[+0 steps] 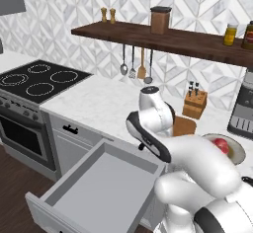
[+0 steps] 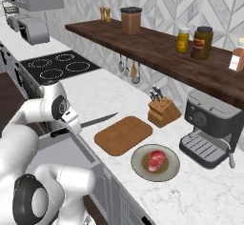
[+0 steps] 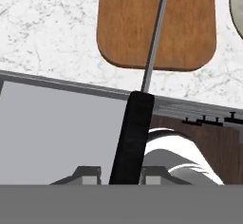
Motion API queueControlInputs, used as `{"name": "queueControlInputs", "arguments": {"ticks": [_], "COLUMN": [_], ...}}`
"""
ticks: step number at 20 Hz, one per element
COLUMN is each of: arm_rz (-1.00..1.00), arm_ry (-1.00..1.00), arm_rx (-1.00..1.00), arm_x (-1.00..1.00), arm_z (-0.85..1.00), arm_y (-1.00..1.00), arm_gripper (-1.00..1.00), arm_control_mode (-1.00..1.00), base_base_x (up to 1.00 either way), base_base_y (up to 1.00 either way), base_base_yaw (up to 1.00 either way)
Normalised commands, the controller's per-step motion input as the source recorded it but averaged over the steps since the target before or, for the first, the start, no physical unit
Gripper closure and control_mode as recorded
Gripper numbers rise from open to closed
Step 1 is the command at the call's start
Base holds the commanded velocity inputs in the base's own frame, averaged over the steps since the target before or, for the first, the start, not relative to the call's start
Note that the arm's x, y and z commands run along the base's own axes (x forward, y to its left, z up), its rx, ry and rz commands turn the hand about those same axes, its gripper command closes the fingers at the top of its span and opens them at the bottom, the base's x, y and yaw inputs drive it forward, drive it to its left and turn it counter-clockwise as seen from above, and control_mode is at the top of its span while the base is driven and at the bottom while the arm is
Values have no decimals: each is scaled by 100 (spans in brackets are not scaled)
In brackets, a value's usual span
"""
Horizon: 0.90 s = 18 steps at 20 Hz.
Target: Pick up the knife from the drawer and place it on the cutting board. Then place the meat from the plate to the cutting board.
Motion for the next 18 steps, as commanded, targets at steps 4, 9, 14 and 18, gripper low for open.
{"name": "queueControlInputs", "arguments": {"ticks": [4,9,14,18], "arm_rz": [0,0,0,0], "arm_ry": [6,5,1,0], "arm_rx": [-4,-6,-6,-8], "arm_x": [49,35,44,52], "arm_z": [0,-10,-39,-57], "arm_y": [-39,-51,-39,-16], "arm_gripper": [100,100,100,100], "arm_control_mode": [-100,-100,-100,-100], "base_base_x": [0,0,0,0], "base_base_y": [0,0,0,0], "base_base_yaw": [0,0,0,0]}}
